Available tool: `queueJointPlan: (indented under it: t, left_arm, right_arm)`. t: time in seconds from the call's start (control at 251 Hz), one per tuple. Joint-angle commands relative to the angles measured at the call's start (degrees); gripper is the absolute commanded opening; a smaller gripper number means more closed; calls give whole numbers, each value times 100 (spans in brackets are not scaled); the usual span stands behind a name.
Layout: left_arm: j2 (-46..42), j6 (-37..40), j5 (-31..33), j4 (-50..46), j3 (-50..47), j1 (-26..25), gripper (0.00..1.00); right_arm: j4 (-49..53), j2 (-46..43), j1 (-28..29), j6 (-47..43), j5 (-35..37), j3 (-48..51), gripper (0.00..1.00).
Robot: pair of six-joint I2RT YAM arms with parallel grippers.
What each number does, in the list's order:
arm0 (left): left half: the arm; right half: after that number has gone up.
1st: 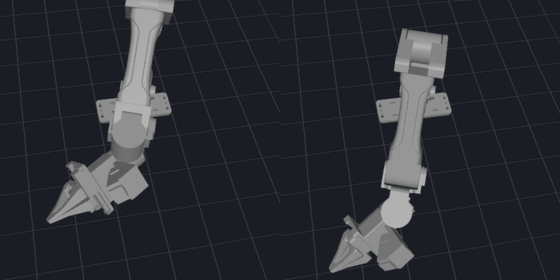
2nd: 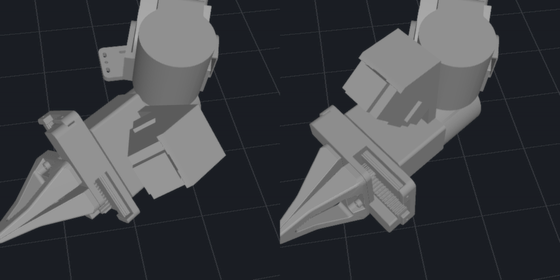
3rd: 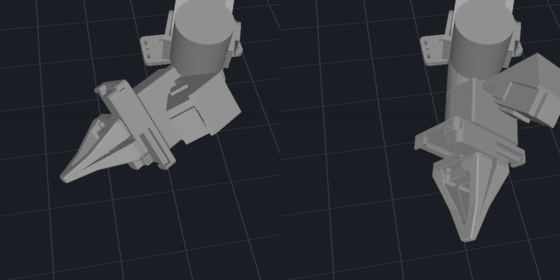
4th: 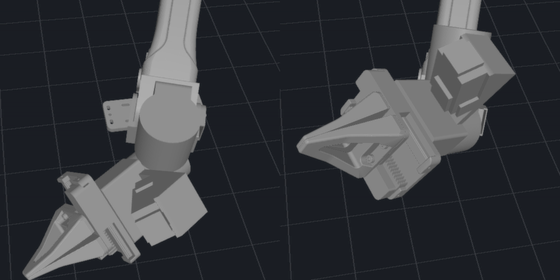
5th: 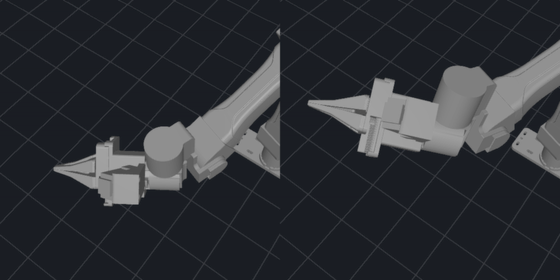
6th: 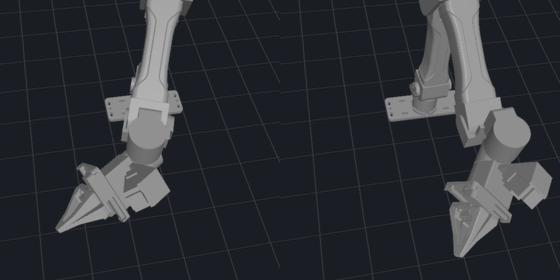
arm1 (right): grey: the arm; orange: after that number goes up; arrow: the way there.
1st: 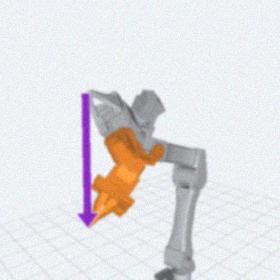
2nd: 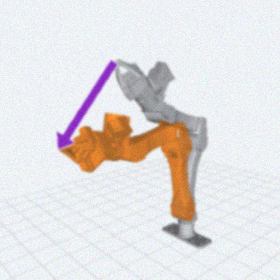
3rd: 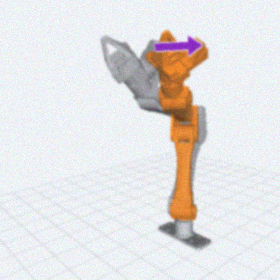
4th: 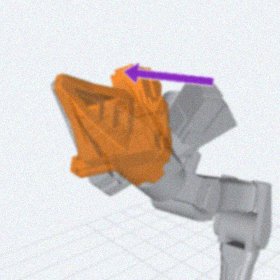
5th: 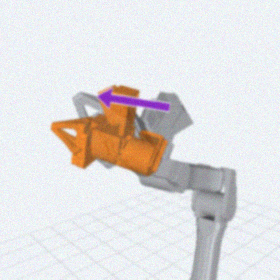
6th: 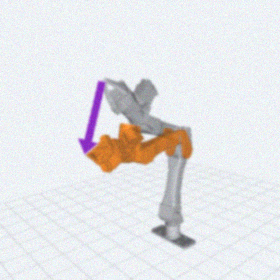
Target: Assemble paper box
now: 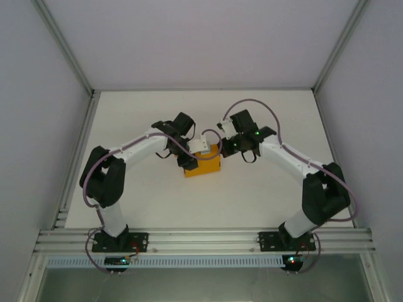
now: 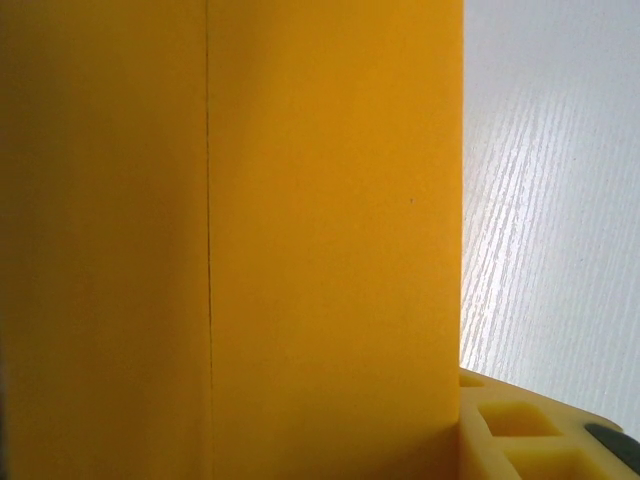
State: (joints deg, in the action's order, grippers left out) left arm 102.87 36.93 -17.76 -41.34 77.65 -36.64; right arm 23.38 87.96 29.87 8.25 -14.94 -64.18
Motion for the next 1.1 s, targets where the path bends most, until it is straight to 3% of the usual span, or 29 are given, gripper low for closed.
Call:
queueJointPlan:
  t: [0.0, 0.196, 0.351, 0.583, 0.746, 0.81, 0.87, 1.046, 1.098]
  left_arm:
    - [199, -177, 164, 294, 52, 13, 44]
    - [172, -229, 189, 355, 4, 5, 44]
    - [168, -243, 252, 381, -30, 2, 44]
    - [165, -325, 299, 416, -53, -7, 46]
    - [122, -372, 288, 396, 5, 1, 48]
    - [102, -414, 305, 404, 26, -8, 56]
    - [85, -453, 296, 401, 55, -2, 57]
    - [-101, -548, 308, 433, 115, -40, 79]
    - [-182, -588, 329, 473, 120, -59, 91]
  right_arm:
    - [-1035, -51, 141, 1340, 135, 642, 0]
    - [-987, -24, 246, 1429, 273, 847, 0]
    - [-1179, -59, 328, 957, 394, 1311, 0]
    - [-2853, -227, 608, 455, 921, 2744, 0]
    - [-3248, -209, 696, 521, 1151, 2916, 0]
    - [-3221, -239, 726, 515, 1246, 2857, 0]
    - [-3216, -283, 766, 481, 1351, 2859, 0]
    - [-3071, -350, 853, 478, 1615, 2904, 0]
    - [-3028, -358, 900, 476, 1679, 2910, 0]
